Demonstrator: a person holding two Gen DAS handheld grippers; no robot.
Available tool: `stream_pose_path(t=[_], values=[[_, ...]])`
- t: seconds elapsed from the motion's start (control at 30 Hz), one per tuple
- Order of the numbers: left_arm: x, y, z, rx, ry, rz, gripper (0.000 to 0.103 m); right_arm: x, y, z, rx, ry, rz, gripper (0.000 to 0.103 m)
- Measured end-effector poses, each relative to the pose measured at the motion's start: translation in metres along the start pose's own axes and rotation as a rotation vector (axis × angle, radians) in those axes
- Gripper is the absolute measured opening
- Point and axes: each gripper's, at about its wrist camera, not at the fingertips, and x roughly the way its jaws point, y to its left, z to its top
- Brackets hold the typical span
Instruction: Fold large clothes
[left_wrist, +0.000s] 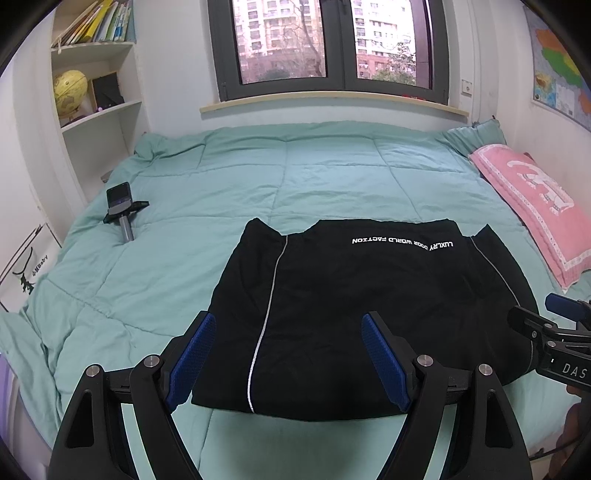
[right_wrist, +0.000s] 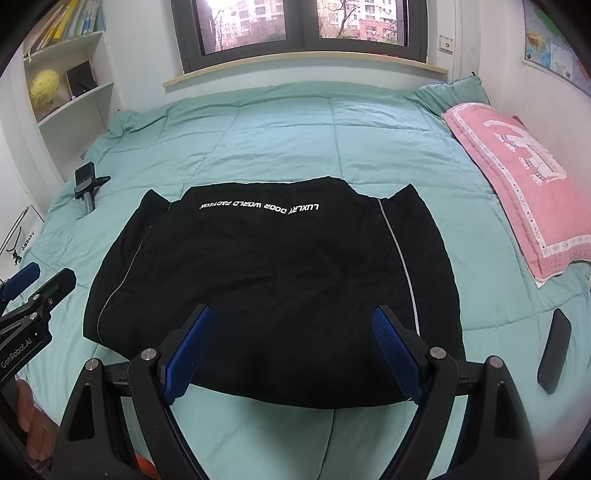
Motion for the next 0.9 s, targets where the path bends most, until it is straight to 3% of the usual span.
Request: stream_pose_path(t=[0.9], values=[[0.0046, -0.0032, 0.0083, 0.055, -0.035, 0.010, 0.082, 0.0072, -0.0033, 0.0044, -0.027, 0.014, -0.009, 0.089]])
